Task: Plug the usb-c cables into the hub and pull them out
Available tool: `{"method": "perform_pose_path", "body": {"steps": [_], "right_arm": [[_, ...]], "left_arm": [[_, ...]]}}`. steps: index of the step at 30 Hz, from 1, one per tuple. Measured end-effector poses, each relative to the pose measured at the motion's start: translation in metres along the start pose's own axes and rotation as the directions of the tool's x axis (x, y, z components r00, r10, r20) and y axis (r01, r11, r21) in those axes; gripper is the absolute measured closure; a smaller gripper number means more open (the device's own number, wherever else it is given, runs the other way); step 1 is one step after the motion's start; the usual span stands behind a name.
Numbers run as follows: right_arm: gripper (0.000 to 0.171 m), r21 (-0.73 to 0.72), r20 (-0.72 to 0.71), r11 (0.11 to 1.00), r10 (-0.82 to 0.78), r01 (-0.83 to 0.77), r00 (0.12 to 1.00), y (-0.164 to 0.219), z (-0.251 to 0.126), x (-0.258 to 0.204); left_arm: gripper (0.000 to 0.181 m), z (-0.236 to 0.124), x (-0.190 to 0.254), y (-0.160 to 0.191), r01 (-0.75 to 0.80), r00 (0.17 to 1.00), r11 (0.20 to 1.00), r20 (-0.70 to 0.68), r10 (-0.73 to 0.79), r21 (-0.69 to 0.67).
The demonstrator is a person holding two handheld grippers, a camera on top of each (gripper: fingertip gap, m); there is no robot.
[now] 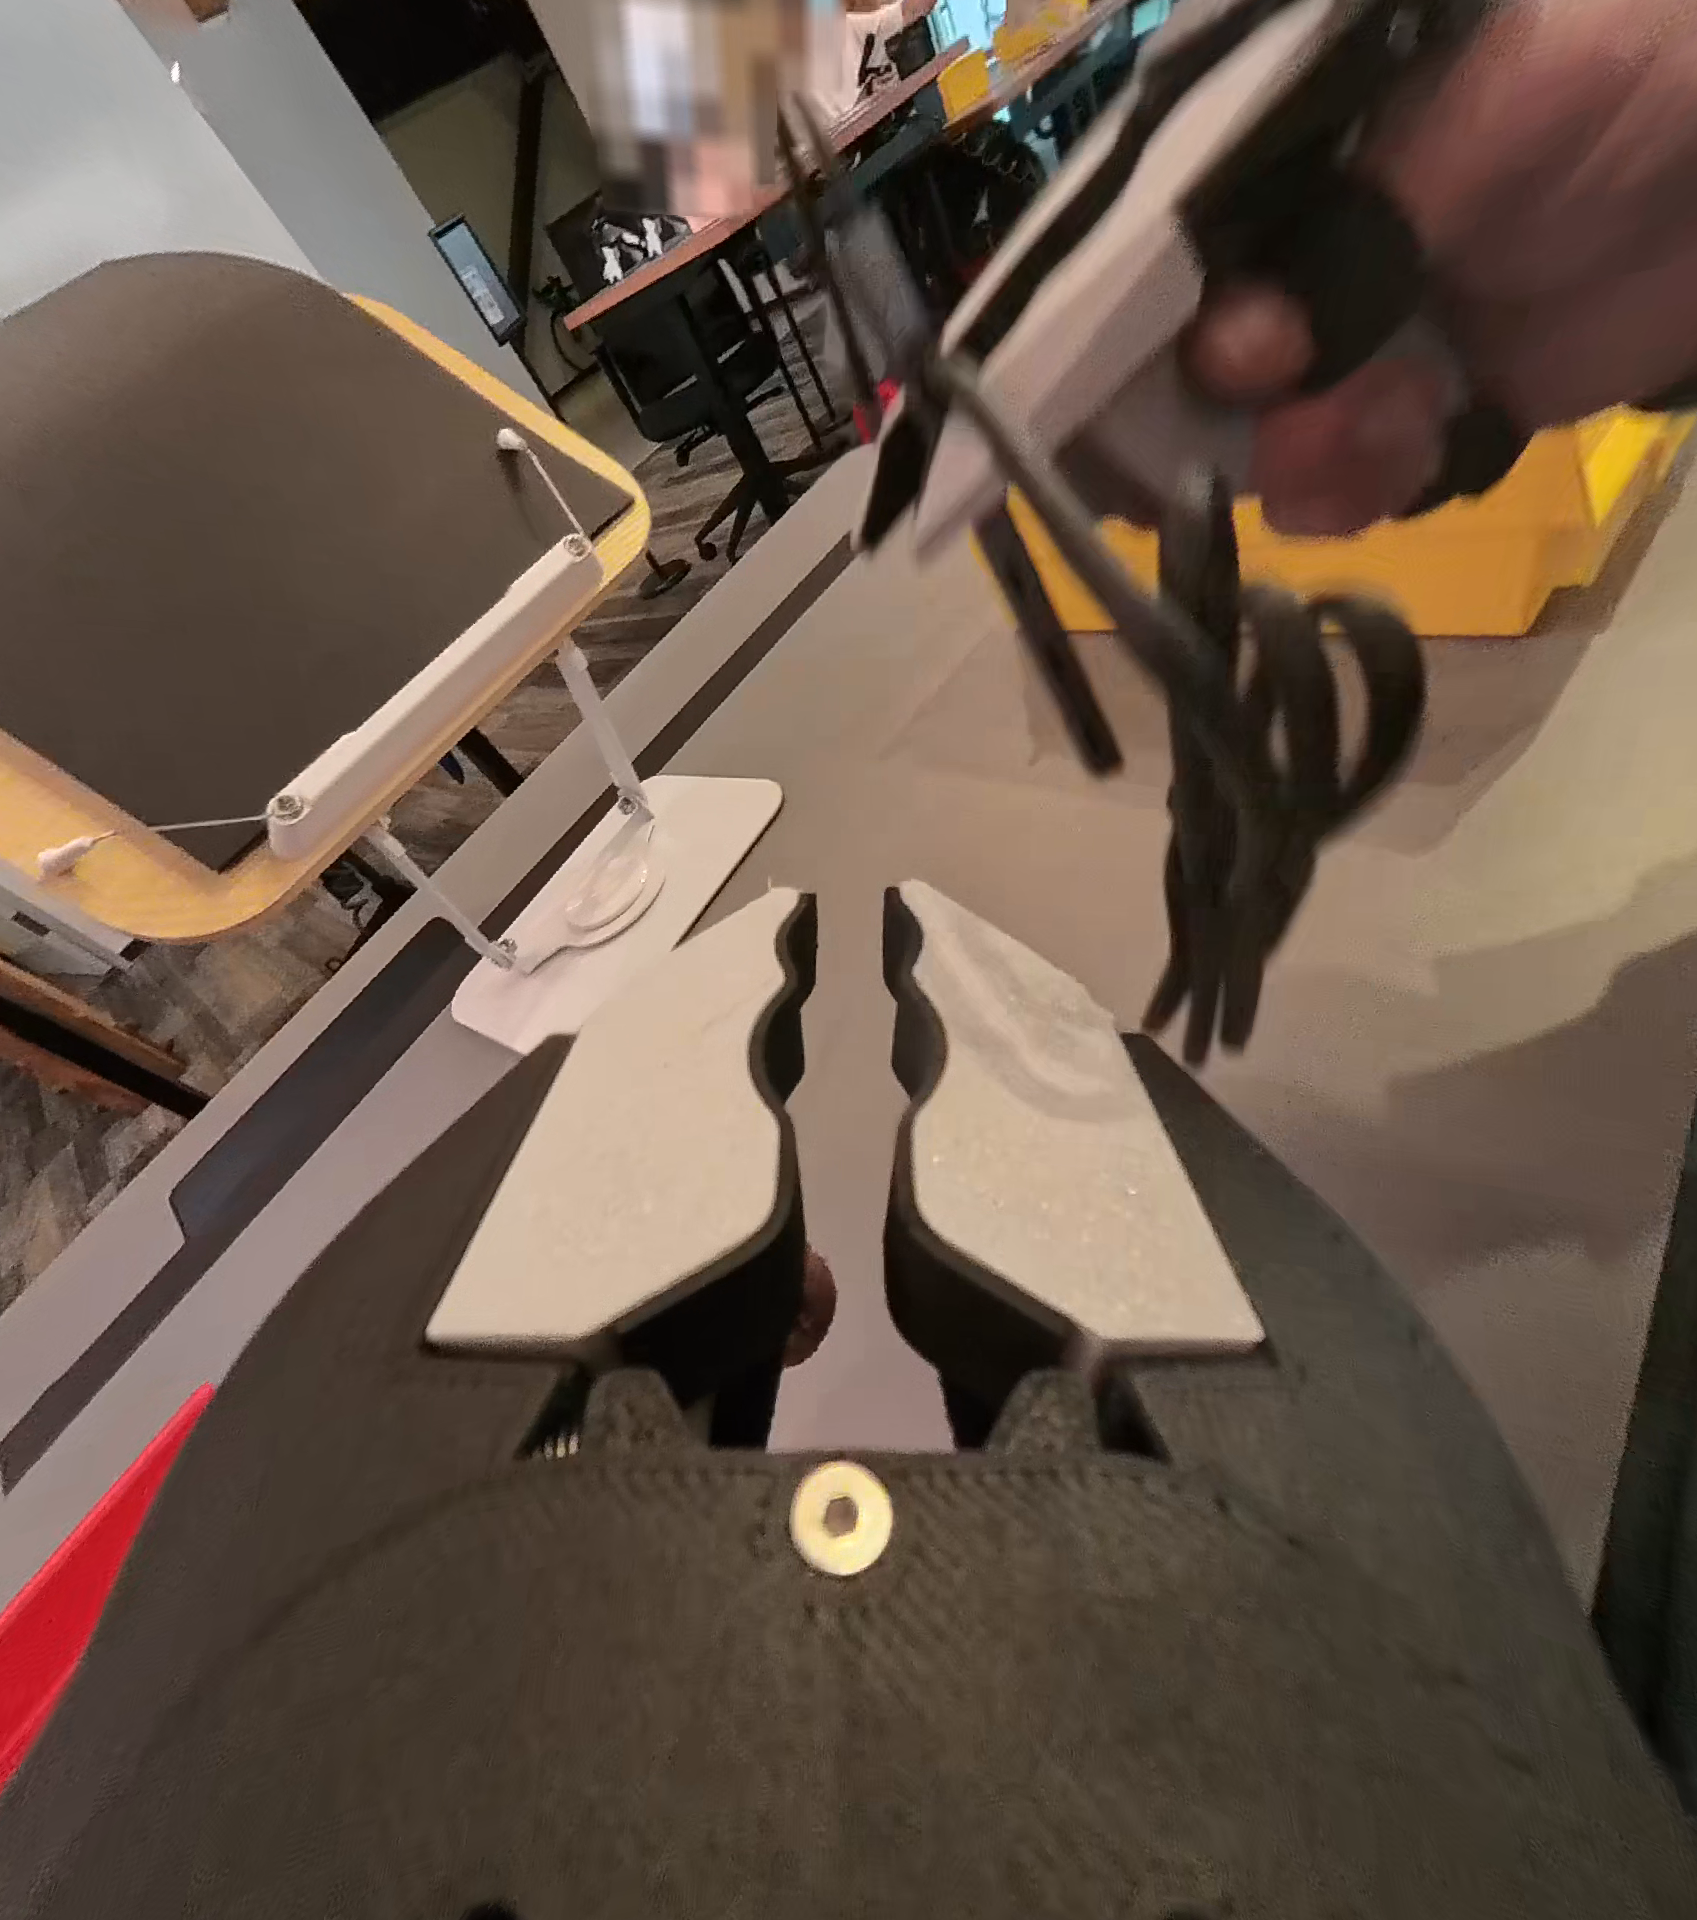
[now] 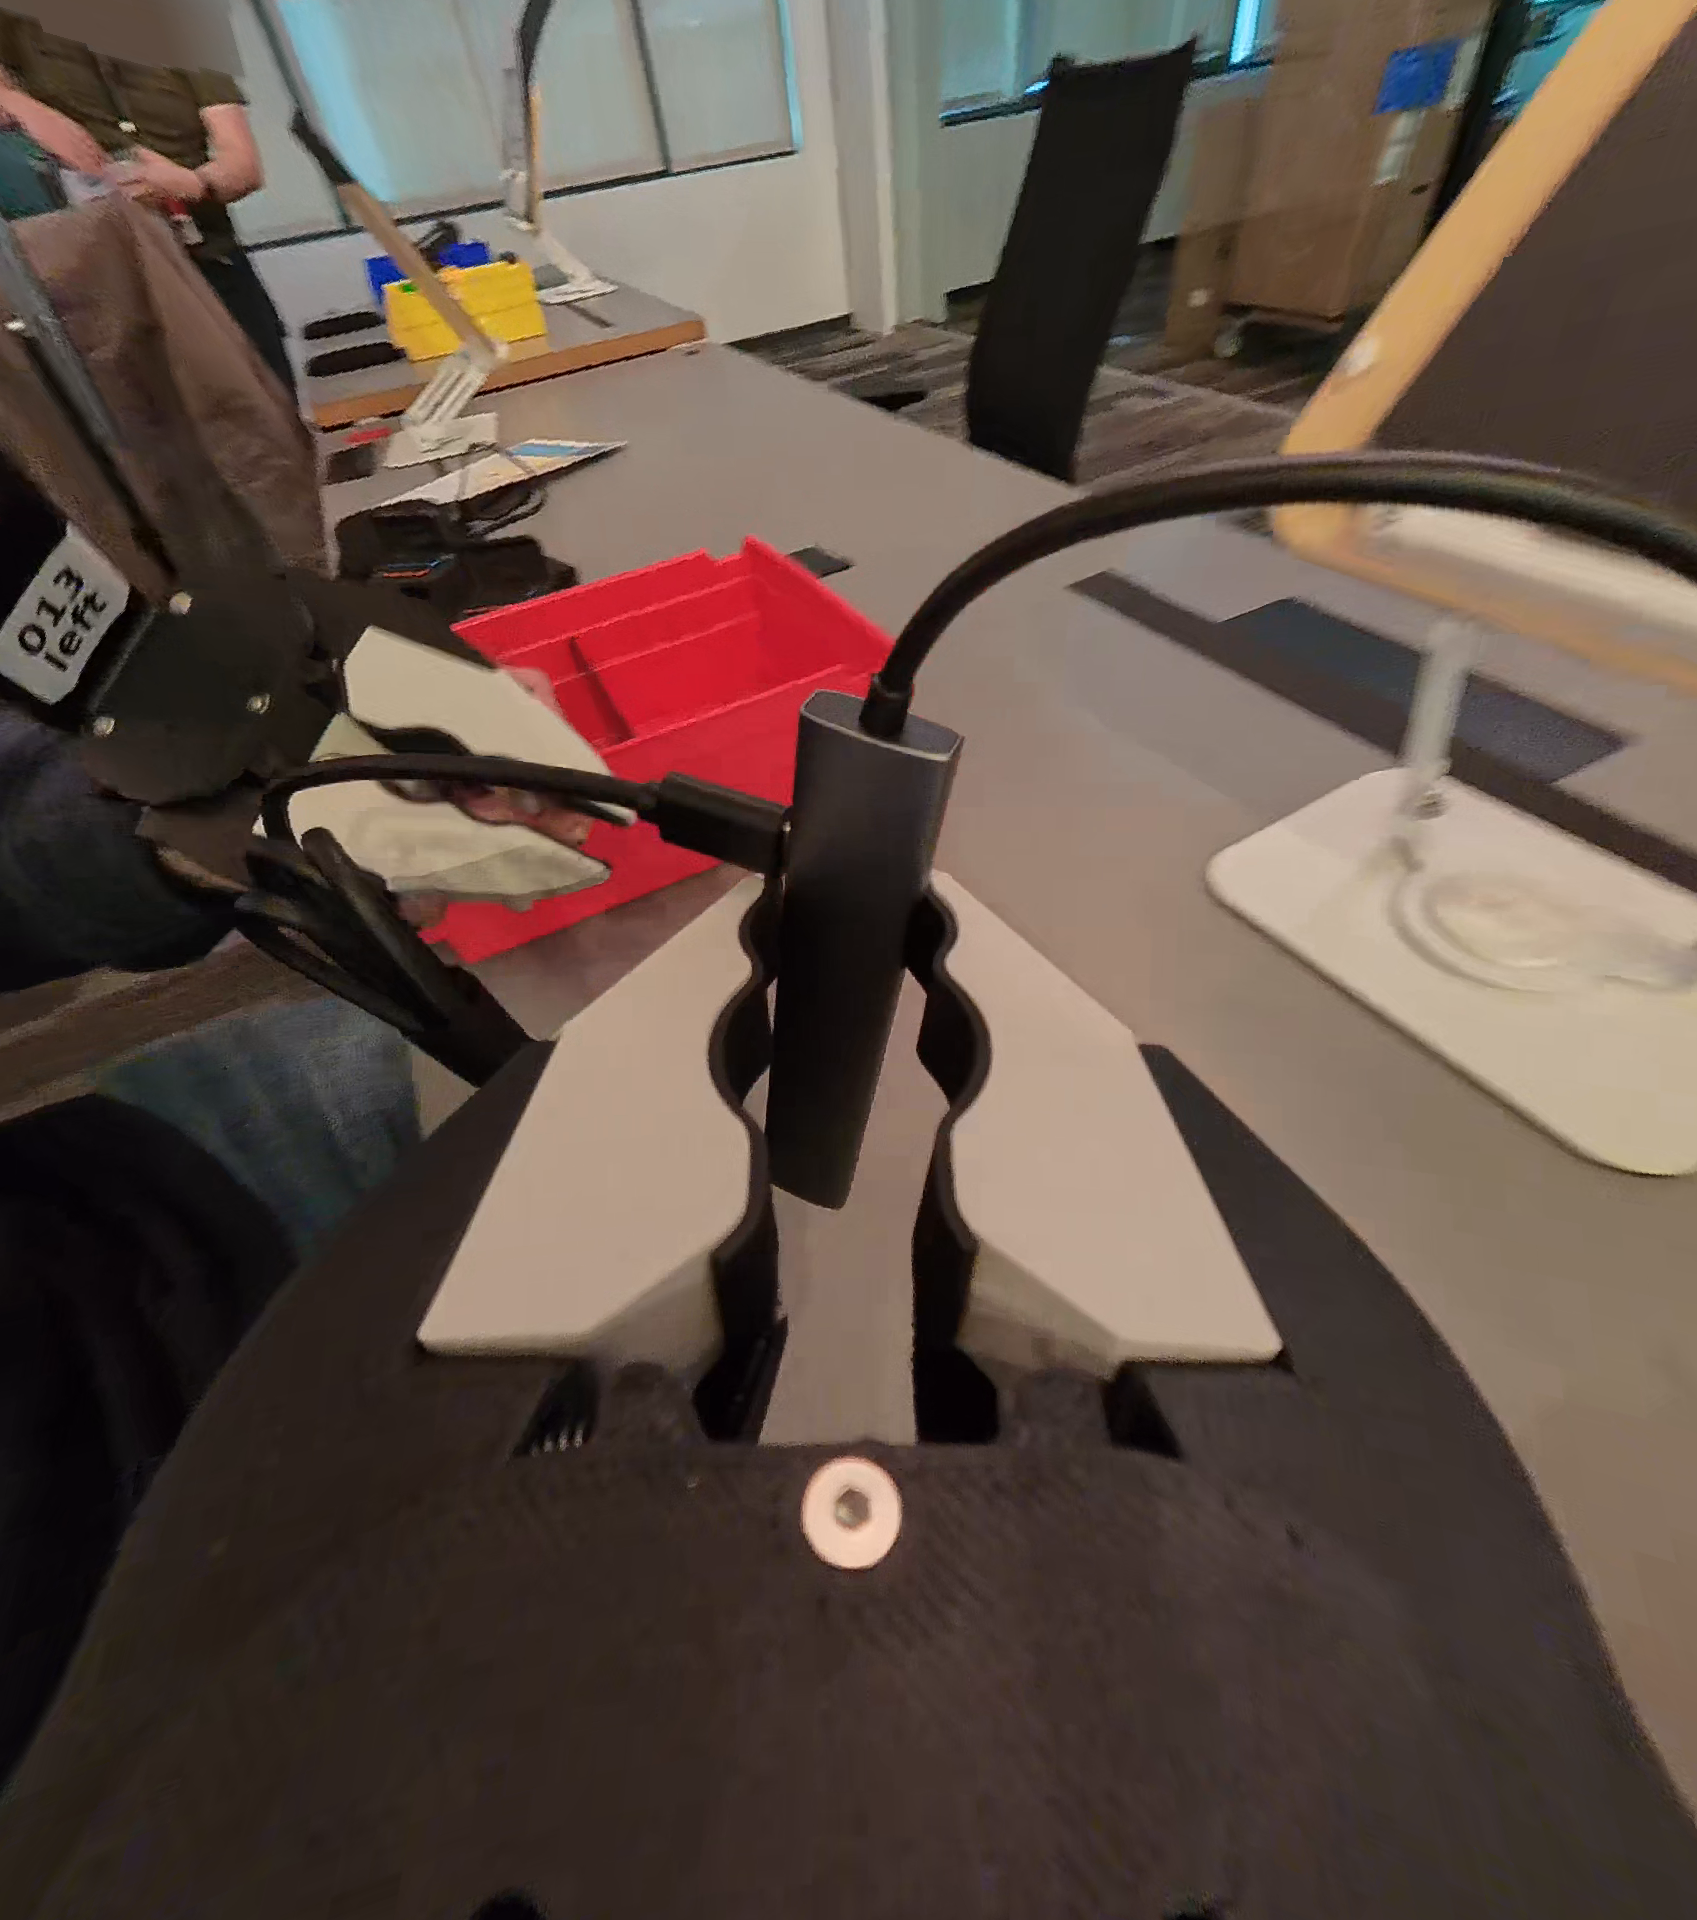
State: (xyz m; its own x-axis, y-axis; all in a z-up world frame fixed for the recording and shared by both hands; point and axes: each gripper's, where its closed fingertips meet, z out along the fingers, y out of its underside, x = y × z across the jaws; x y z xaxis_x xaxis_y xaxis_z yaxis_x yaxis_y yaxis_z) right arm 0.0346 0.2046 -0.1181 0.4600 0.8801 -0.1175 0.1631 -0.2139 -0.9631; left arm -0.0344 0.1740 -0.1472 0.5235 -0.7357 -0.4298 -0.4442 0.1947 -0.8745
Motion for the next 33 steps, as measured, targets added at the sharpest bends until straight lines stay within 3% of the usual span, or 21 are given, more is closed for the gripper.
{"method": "perform_pose_path", "body": {"steps": [8,13,18,21,24,33], "right_arm": [[0.151,0.022,-0.290,0.994,-0.097,0.108,0.952,-0.082,-0.112,0.086],[0.150,-0.084,-0.465,0.991,-0.135,0.109,0.875,-0.084,-0.173,0.154],[0.150,-0.464,-0.637,0.881,-0.401,0.088,0.659,-0.039,-0.232,0.224],[0.150,-0.676,-0.608,0.736,-0.581,0.032,0.541,-0.005,-0.255,0.260],[0.150,-0.807,-0.518,0.591,-0.700,-0.008,0.491,0.032,-0.259,0.283],[0.148,-0.918,-0.325,0.396,-0.735,-0.013,0.595,0.130,-0.219,0.284]], "left_arm": [[0.172,0.003,-0.003,0.010,0.022,1.000,0.999,0.015,-0.022,-0.038],[0.173,0.003,-0.003,0.013,0.022,1.000,0.998,0.020,-0.020,-0.054],[0.173,0.006,0.000,0.017,0.021,1.000,0.998,0.013,-0.021,-0.067],[0.173,0.009,0.004,0.019,0.011,1.000,0.997,0.006,-0.011,-0.077],[0.173,0.010,0.008,0.021,-0.008,1.000,0.996,0.002,0.008,-0.085],[0.173,0.011,0.011,0.024,-0.028,1.000,0.995,-0.001,0.028,-0.096]]}}
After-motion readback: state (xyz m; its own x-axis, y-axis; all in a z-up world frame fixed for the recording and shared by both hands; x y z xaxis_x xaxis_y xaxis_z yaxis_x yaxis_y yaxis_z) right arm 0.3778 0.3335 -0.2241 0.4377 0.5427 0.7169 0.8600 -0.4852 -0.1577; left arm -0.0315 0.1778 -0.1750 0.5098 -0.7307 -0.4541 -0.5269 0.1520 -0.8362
